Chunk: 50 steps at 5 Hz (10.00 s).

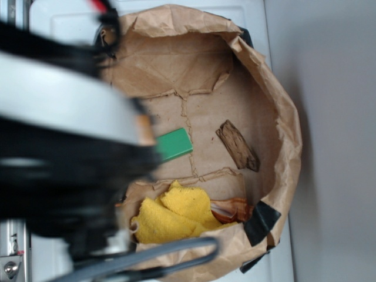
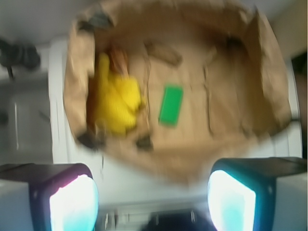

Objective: Grab the green block.

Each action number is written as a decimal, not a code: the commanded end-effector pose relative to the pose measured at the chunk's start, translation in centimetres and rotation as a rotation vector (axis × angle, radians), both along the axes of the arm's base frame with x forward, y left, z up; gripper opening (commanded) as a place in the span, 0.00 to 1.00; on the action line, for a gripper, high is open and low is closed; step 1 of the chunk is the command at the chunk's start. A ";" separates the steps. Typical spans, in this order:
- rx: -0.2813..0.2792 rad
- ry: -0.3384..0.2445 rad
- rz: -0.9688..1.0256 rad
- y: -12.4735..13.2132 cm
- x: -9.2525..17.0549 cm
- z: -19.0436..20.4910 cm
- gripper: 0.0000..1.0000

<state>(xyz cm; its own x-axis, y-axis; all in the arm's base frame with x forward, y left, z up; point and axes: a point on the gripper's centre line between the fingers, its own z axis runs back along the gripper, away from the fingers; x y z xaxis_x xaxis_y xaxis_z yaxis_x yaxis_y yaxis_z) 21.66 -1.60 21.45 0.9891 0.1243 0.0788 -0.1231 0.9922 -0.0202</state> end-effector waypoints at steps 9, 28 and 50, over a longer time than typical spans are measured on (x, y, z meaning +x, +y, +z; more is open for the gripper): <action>-0.021 0.032 0.086 4.6 6.4 -11.6 1.00; -0.045 0.077 0.201 3.5 2.8 -16.7 1.00; 0.189 0.101 0.374 -0.6 7.1 -9.6 0.00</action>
